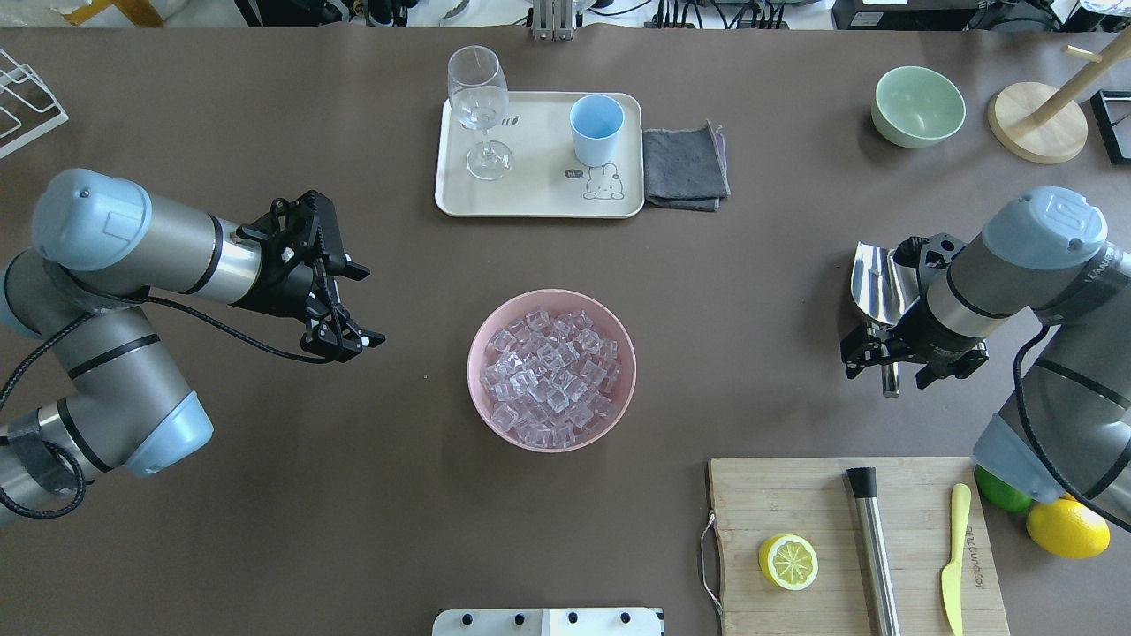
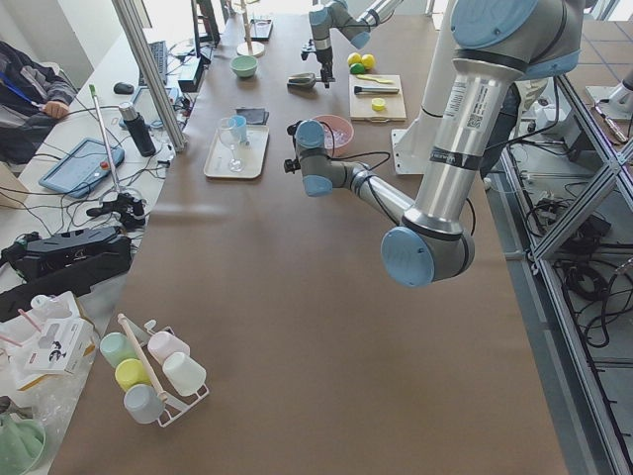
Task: Put ice in cup with scoop
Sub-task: 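Grasp the scoop handle with the right gripper while the left gripper reaches the bowl rim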
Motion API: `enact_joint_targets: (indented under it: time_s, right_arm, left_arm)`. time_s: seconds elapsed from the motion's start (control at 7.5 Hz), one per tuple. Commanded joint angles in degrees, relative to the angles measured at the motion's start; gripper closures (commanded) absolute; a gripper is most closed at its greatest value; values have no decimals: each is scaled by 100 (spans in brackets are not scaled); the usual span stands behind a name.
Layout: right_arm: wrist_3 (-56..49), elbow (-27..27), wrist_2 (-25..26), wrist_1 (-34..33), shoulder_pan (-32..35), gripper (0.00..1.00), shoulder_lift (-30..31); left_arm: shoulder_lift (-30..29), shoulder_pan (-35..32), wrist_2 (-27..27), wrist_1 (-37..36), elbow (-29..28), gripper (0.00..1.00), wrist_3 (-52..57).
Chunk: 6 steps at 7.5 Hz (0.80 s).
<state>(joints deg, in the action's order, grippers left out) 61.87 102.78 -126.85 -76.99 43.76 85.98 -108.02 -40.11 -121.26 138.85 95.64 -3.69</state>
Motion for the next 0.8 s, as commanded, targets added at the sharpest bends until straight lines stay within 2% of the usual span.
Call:
enact_joint_targets:
  time_s: [0.0,0.13,0.27,0.53,0.67]
  right_arm:
    - [-8,-21,46,9,-34,49,6]
    - [-35,-21,38,9,-25,78,15]
    - [-44,-21,-15,43,-25,100,59]
    - [-26,92,-42,18,-8,100,102]
    - [-26,450,-33,-270,19,100,173]
  left_arm:
    - [44,302,296,1488,-499,2,879]
    - [44,363,304,2497,-1042,2,870]
    - [36,459,304,3107,-1256,2,870]
    - [-17,608,627,3655,-1363,2,809]
    - [-52,775,934,3902,-1425,2,547]
